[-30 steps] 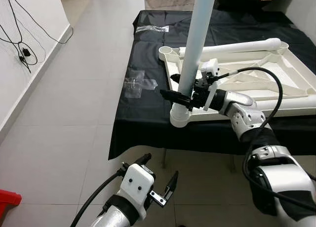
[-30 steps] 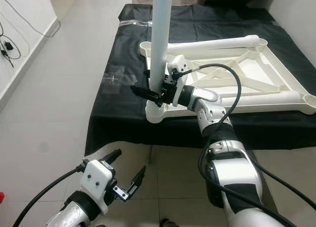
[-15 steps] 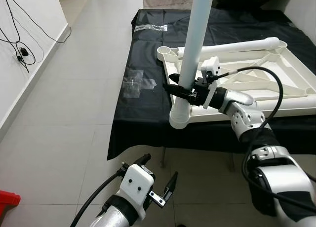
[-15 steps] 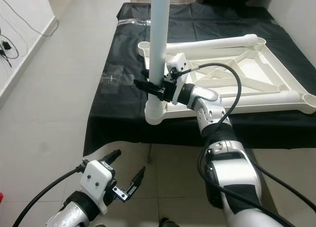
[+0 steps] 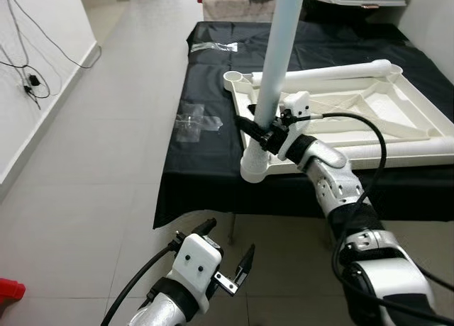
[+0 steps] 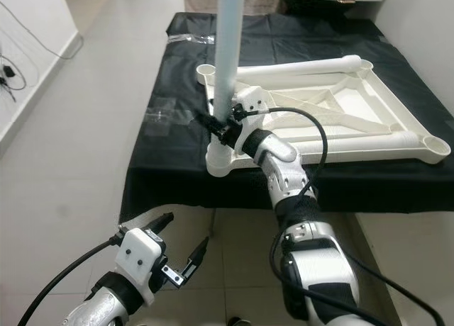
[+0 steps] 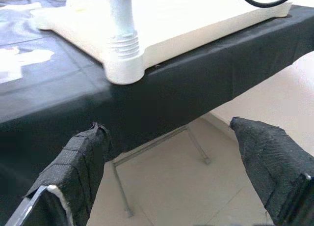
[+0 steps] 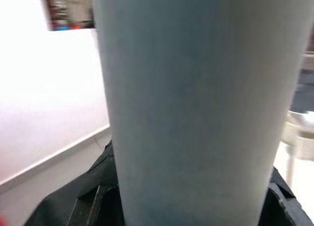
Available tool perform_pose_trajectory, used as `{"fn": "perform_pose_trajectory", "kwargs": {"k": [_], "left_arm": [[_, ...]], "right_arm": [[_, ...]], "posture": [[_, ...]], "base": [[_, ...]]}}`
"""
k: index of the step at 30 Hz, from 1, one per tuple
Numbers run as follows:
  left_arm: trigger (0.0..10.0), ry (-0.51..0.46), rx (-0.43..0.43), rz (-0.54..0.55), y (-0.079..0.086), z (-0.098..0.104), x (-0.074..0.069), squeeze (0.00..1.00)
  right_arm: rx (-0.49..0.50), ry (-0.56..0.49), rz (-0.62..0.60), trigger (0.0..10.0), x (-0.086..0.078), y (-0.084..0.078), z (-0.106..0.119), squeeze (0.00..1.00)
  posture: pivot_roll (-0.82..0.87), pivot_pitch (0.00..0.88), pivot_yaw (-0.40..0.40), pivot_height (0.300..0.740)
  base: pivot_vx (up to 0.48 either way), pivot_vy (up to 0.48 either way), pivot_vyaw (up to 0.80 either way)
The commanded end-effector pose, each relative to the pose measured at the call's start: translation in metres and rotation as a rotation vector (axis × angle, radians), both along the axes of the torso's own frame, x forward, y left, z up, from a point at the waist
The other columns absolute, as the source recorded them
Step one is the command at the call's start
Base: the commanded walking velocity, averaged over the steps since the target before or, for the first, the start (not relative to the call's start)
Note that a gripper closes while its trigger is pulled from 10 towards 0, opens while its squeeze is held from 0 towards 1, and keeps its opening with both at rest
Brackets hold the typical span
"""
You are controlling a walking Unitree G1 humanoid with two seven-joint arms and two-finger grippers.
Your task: Building children table
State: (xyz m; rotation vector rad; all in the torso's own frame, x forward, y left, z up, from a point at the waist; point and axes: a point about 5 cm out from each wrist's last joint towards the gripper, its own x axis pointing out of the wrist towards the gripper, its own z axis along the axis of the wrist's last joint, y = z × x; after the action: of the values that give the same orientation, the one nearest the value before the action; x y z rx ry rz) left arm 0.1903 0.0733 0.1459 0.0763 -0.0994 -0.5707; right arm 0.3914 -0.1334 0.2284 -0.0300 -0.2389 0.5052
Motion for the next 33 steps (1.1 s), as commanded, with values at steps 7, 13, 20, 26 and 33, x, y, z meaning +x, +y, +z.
{"fn": "perform_pose_trajectory", "kwargs": {"k": [7, 13, 20, 26, 33], "left_arm": [[10.0, 0.022, 0.01, -0.005, 0.001, -0.005, -0.001, 0.0], [10.0, 0.021, 0.009, -0.004, 0.0, -0.005, -0.002, 0.0], [10.0, 0.025, 0.007, -0.007, -0.001, -0.004, -0.004, 0.0], [10.0, 0.028, 0.007, -0.01, -0.002, -0.005, -0.005, 0.0], [10.0, 0.033, 0.009, -0.014, -0.002, -0.007, -0.006, 0.0]], "right_arm": [[0.069, 0.166, -0.772, 0.0, -0.006, -0.026, -0.042, 0.0], [0.28, 0.211, -0.993, 0.0, -0.011, 0.007, -0.037, 0.0], [0.389, 0.276, -1.028, 5.8, -0.013, 0.05, -0.029, 0.0], [0.338, 0.225, -0.948, 10.0, -0.015, 0.057, -0.024, 0.0], [0.283, 0.151, -0.894, 10.0, -0.018, 0.046, -0.024, 1.0]], "posture": [[0.1, 0.219, -0.038, 0.74], [0.11, 0.228, -0.041, 0.74], [0.12, 0.238, -0.043, 0.74], [0.11, 0.24, -0.044, 0.74], [0.1, 0.223, -0.035, 0.74]], "base": [[0.0, 0.0, 0.0], [0.0, 0.0, 0.0], [0.0, 0.0, 0.0], [0.0, 0.0, 0.0], [0.0, 0.0, 0.0]]}}
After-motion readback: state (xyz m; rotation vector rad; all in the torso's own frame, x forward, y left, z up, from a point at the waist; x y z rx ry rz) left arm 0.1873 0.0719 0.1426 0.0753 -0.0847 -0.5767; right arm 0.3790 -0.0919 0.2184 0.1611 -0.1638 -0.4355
